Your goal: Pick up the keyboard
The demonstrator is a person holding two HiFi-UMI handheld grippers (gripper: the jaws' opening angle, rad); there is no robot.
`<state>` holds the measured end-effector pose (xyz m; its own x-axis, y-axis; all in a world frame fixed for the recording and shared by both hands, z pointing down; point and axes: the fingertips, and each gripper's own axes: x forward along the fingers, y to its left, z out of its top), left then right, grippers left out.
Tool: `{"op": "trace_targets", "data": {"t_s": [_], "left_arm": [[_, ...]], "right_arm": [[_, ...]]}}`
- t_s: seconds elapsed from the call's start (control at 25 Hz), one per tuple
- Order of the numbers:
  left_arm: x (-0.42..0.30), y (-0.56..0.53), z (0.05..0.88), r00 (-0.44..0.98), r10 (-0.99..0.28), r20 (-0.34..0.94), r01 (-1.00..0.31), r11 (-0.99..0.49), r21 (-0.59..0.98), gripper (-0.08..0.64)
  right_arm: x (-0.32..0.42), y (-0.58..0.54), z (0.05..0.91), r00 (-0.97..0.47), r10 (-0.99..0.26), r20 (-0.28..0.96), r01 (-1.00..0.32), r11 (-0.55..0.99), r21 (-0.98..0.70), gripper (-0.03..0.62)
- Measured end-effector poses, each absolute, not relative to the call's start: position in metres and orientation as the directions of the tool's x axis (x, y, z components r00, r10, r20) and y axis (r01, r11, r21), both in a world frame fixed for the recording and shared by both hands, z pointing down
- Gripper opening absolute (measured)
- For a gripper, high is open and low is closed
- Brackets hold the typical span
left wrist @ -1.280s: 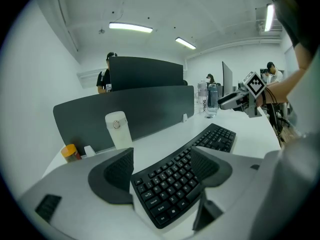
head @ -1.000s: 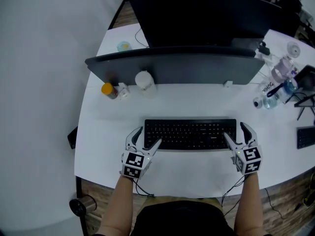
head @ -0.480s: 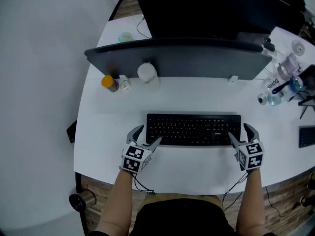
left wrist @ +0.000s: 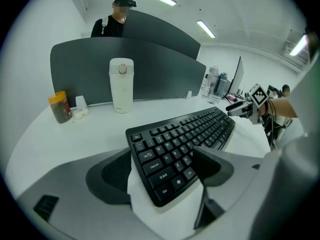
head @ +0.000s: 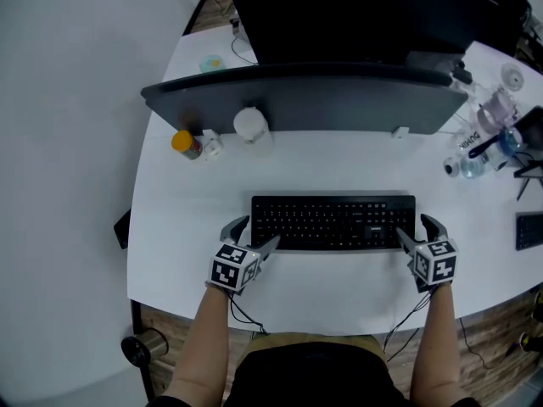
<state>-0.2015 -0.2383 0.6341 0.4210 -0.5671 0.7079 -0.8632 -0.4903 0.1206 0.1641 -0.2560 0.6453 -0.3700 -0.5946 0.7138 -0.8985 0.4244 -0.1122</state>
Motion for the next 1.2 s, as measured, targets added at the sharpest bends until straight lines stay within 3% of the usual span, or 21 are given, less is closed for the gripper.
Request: {"op": "trace_targets", "data": {"t_s": [0.72, 1.2], "left_arm": [[-0.206, -0.240, 0.659, 0.424, -0.501, 0.755, -0.871, -0.455, 0.187, 0.376], [-0.206, -0.240, 0.667, 0.429, -0.467, 0.774, -0.878, -0.419, 0.234, 0.387]], "right_arm": [[0.165, -0.258, 0.668, -0.419, -0.520, 0.744, -0.881, 0.431, -0.194, 0.298], [0.167, -0.257, 0.678, -0.495, -0.471, 0.730, -0.862, 0.375, -0.342, 0.302]]}}
